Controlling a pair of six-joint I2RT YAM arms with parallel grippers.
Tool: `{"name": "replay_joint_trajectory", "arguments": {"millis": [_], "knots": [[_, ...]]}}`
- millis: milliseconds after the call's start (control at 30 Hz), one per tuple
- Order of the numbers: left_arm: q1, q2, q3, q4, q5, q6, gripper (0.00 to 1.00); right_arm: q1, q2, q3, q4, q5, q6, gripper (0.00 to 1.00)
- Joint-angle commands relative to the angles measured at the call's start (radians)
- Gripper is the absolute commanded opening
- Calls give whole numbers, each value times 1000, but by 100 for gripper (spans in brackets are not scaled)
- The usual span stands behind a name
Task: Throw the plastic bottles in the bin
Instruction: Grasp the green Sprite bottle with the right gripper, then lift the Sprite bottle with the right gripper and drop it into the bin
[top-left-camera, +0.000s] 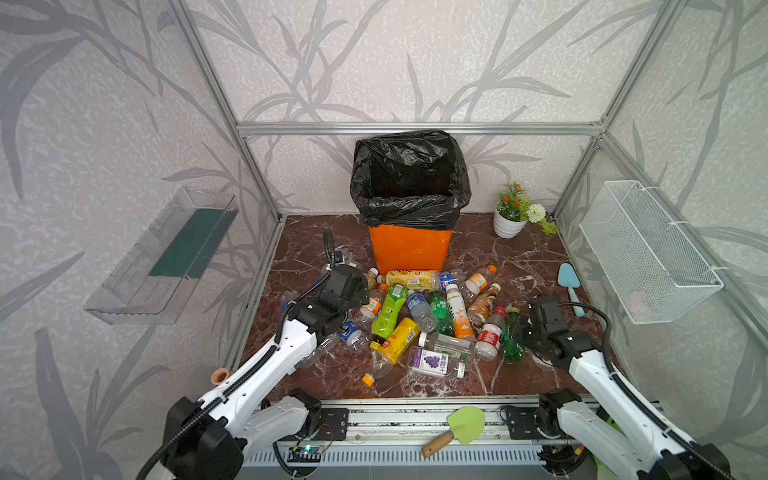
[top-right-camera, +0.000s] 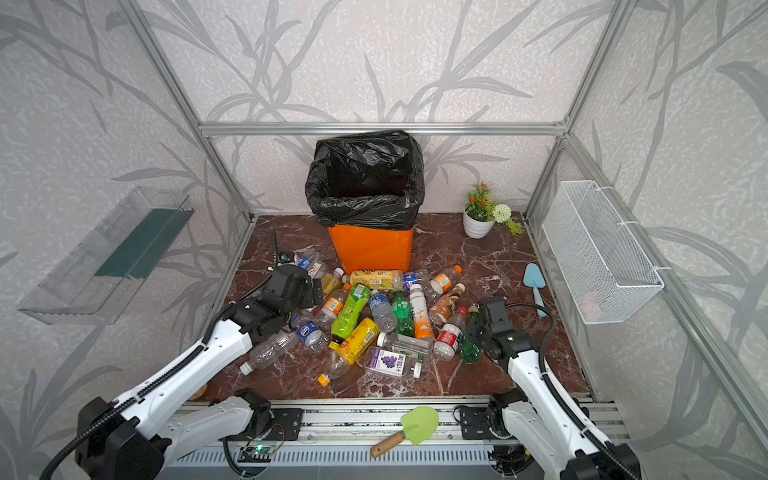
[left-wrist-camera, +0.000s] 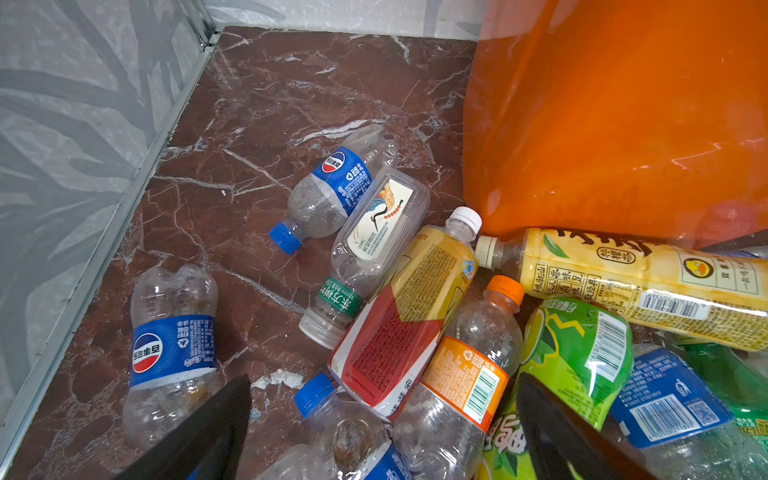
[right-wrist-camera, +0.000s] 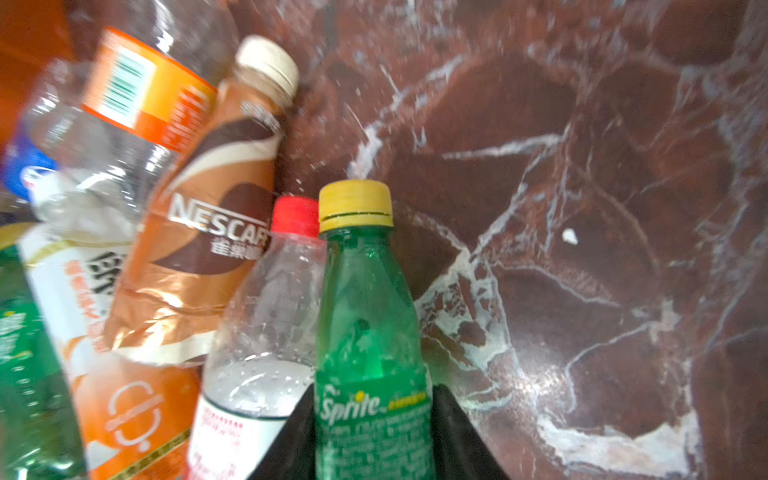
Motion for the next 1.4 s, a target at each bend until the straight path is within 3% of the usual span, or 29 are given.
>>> {"name": "replay_joint_trajectory", "arguments": {"millis": [0, 267, 433, 533, 767, 833, 900, 1033, 1100, 1167, 1267, 1367], "knots": [[-4, -23, 19, -21, -48, -39, 99, 1, -91, 75, -13, 63, -53, 38], [-3, -39, 12, -15, -65, -52, 99, 2, -90, 226, -74, 67, -115, 29], [-1, -74, -3, 1, -92, -61, 99, 2, -176, 342, 62, 88, -142, 29], [-2, -106, -17, 30, -92, -56, 99, 0, -152, 440, 184, 57, -145, 29], [-1, -135, -35, 33, -21, 1, 99, 10, 177, 751, 550, -207, -56, 29], [-4, -136, -36, 33, 8, 17, 99, 62, 344, 905, 614, -268, -50, 29], [-4, -133, -40, 38, 21, 19, 99, 143, 512, 1103, 568, -295, -117, 31], [-4, -125, -35, 32, 27, 16, 99, 233, 910, 1679, 221, -338, -243, 44], [-4, -118, -26, 16, 28, 21, 99, 227, 1098, 1969, 27, -299, -283, 77], [-3, -109, -12, -11, 18, 22, 99, 212, 1230, 2230, -130, -260, -306, 91], [-3, -113, -7, -30, 9, 17, 99, 201, 1340, 2511, -239, -234, -330, 96], [-5, -141, -21, -14, 21, 20, 99, 201, 1330, 2593, -283, -223, -366, 97]]}}
